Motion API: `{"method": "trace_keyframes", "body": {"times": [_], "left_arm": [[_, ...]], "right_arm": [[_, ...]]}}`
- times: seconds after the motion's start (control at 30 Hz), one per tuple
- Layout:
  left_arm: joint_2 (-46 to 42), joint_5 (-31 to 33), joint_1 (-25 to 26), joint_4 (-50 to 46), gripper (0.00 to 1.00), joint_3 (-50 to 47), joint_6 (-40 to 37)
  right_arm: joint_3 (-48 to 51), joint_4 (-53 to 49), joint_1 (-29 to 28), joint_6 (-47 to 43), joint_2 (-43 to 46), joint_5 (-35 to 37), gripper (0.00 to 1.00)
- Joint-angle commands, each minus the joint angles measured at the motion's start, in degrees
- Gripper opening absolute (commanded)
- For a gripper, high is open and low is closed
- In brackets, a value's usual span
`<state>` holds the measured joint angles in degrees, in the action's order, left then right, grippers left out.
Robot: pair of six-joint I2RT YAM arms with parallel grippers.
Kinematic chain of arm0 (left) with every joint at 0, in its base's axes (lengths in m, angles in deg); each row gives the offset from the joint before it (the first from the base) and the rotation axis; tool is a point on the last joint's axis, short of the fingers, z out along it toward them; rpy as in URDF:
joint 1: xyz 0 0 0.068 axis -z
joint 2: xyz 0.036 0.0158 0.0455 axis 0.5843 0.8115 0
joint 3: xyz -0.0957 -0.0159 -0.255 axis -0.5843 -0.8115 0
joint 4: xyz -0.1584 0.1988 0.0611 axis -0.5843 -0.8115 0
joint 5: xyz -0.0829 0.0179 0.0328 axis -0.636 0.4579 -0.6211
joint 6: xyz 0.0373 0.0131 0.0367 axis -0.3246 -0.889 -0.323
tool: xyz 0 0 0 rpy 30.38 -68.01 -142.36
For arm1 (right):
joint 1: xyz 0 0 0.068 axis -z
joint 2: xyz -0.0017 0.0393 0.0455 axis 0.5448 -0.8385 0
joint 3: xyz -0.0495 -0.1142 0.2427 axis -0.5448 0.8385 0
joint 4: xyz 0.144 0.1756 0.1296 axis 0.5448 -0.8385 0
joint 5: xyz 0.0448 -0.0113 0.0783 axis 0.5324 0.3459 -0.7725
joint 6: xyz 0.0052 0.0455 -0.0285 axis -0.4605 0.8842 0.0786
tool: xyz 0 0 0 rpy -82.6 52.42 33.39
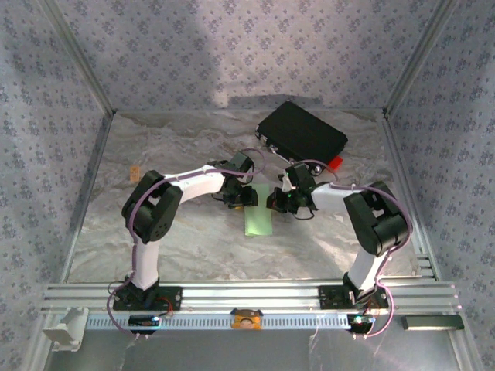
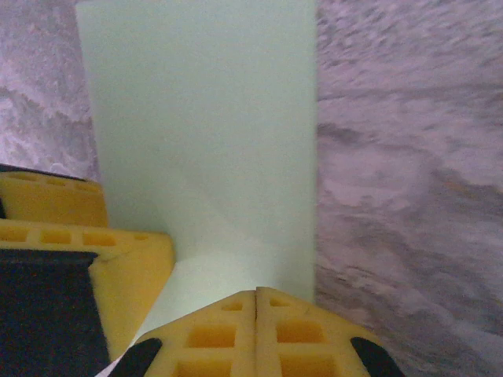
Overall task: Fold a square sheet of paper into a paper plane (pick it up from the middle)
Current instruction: Hold the square sheet of paper at the center of the table.
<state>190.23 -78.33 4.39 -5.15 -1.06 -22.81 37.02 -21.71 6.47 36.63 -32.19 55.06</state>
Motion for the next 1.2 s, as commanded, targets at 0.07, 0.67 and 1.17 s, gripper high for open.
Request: {"method": "trace_keyframes", "body": {"times": [0.07,0.67,1.17], "left_arm": [[7.9,6.8,-0.8,5.0,0.48,-2.8,-3.2],[8.3,7.1,-0.8,4.8,0.46,-2.2,-1.7],[8.3,7.2,-0.8,5.5,0.46,-2.7,-0.5]], "right_arm": [[6.7,0.8,5.7,1.7,9.8,3.1,0.00],[10.6,5.1,8.9,5.0,12.9,-1.9,0.00],[9.6,5.6,7.4,5.3,11.1,-2.5,0.01]]}}
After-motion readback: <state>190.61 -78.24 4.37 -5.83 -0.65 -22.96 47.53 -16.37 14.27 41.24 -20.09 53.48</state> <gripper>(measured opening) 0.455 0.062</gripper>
